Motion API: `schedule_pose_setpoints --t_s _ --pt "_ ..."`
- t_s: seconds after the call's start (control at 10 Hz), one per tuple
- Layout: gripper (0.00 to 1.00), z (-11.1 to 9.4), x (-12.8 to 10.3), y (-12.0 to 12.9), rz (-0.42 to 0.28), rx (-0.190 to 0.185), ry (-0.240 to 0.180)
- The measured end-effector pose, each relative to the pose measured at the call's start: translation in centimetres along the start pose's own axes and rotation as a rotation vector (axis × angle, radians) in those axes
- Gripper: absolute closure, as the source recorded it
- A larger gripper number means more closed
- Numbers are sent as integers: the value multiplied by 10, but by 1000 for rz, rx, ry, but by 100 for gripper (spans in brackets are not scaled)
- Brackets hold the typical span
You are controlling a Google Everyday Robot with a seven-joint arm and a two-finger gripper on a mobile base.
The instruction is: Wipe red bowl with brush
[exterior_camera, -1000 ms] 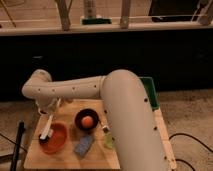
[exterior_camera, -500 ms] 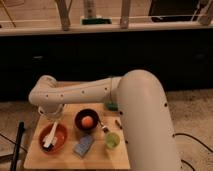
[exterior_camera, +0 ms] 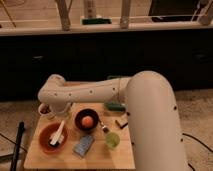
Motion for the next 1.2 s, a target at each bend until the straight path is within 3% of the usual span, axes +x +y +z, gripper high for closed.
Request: schedule_pose_setpoints --t_s 0.2,0.5,0.9,1.2 --pt "100 -2 26 -7 5 -10 22" --pt "100 -4 39 -29 -26 -14 35" --pt "100 -7 15 -82 -145 13 38" --pt "100 -10 -19 -82 -188 46 19"
